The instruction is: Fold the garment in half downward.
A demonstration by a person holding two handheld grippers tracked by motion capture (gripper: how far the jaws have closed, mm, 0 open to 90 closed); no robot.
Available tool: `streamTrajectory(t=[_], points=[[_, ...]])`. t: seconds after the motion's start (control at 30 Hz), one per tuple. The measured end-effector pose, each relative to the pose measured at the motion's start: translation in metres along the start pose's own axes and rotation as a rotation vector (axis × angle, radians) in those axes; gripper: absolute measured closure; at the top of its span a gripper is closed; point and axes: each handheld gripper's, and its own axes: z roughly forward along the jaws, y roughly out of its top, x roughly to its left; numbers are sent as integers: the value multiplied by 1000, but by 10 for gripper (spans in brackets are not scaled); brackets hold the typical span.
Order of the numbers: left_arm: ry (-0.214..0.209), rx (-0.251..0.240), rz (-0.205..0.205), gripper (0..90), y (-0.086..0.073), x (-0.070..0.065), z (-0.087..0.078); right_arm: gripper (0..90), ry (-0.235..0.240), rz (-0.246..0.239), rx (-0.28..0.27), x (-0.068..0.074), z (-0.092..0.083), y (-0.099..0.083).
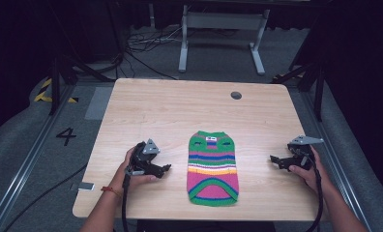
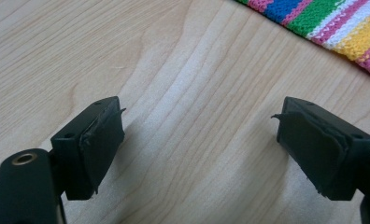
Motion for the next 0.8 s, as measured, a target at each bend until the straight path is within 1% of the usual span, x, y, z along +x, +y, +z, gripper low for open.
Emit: streamTrajectory(t=[0.2, 0.33, 0.37, 0.43, 0.53, 0.57, 0.6, 0.63, 0.67, 0.7, 0.73, 0.77, 0.8], points=[[0, -2, 0, 152, 0, 0, 0, 24, 8, -8, -1, -1, 0, 0], [0, 0, 0, 153, 0, 0, 0, 25, 1, 0, 1, 0, 0, 0], [0, -1, 0, 154, 0, 0, 0, 25, -8, 9, 12, 1, -2, 0], [11, -2, -5, 155, 0, 0, 0, 25, -9, 9, 19, 2, -2, 0], [30, -4, -29, 174, 0, 1, -1, 41, -6, 7, 34, 2, -5, 0], [36, -6, -30, 231, 0, 1, -3, 68, 3, 0, 37, 2, -5, 0], [28, -8, -29, 258, 0, 2, -3, 97, 14, -11, 31, 1, -6, 1], [28, -8, -29, 295, 0, 2, -3, 146, 24, -17, 24, 1, -6, 1], [22, -14, -32, 295, 0, 3, -3, 146, 24, -17, 24, 1, -6, 1], [9, -12, -43, 297, 1, 5, -3, 186, 31, -26, 24, 1, -7, 2], [-9, -22, -64, 284, 2, 8, -3, 222, 41, -43, 26, 1, -7, 3], [-6, -33, -65, 280, 4, 10, -5, 270, 56, -51, 25, 2, -7, 5], [-9, -42, -84, 280, 6, 12, -5, 301, 64, -60, 26, 3, -8, 5]])
